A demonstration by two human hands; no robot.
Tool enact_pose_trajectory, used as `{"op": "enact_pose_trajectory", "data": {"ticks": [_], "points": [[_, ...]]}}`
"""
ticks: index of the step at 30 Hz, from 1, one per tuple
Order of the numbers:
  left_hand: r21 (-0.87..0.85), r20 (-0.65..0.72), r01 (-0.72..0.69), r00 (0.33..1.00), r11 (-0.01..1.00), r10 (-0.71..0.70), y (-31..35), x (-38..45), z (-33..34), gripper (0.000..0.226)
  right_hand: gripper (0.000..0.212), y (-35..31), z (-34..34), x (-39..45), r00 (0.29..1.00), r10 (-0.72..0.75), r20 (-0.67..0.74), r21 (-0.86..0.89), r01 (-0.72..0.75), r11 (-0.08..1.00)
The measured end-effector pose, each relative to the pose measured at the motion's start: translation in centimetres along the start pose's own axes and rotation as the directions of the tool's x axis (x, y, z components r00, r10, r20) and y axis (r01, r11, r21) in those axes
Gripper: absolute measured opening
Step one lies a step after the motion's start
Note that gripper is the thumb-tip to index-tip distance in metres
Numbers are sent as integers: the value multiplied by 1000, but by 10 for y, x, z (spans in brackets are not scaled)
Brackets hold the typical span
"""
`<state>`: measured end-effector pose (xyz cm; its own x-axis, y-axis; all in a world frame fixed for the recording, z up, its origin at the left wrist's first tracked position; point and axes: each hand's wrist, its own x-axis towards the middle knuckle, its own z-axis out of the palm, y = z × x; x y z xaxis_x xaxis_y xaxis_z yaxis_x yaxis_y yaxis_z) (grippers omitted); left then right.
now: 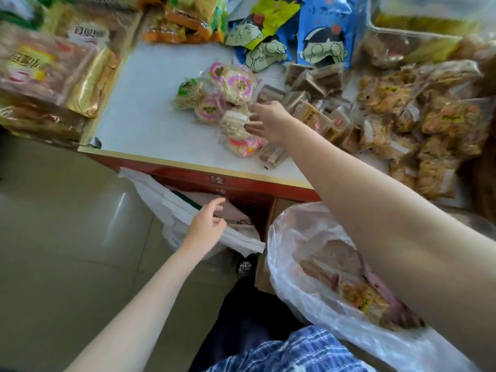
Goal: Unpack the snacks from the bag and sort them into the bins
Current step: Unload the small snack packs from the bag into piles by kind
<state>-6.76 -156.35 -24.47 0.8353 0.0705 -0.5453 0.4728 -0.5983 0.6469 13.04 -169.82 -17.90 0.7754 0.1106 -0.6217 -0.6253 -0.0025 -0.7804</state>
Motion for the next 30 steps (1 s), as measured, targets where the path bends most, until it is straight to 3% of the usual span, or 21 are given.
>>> {"op": "enact_pose_trajectory", "data": {"ticks": [4, 7, 11, 15, 19, 23, 25, 28, 30], "points": [[-18, 61, -53, 997, 998, 54, 11, 2, 7, 47, 44, 24, -38, -31, 999, -29, -28, -155, 24, 988], [-35, 123, -117, 985, 993, 120, 26, 3, 19, 48, 27, 45, -89, -71, 995, -96, -27, -284, 84, 955], [-21, 229, -217, 949, 976, 216, 46, -3, 45, 47, 11, 88, -151, -131, 993, -121, 13, -348, 118, 930], [70, 356, -287, 902, 955, 245, 55, -5, 69, 33, 11, 163, -186, -160, 1000, 26, 15, -496, -15, 868], [212, 466, -226, 879, 951, 105, 54, -4, 82, 27, 27, 238, -191, -148, 974, 228, 2, -713, -158, 683], [237, 519, -199, 853, 951, 49, 44, -7, 84, 50, 61, 264, -166, -142, 947, 315, 68, -602, -213, 769], [232, 560, -183, 828, 955, 22, 39, -12, 85, 61, 60, 268, -162, -142, 931, 349, 107, -613, -215, 760], [215, 585, -171, 811, 962, 14, 34, -20, 91, 73, 67, 278, -161, -152, 908, 385, 166, -689, -172, 704], [224, 594, -168, 804, 960, 2, 30, -26, 97, 76, 83, 290, -154, -167, 904, 404, 143, -798, -136, 587]]}}
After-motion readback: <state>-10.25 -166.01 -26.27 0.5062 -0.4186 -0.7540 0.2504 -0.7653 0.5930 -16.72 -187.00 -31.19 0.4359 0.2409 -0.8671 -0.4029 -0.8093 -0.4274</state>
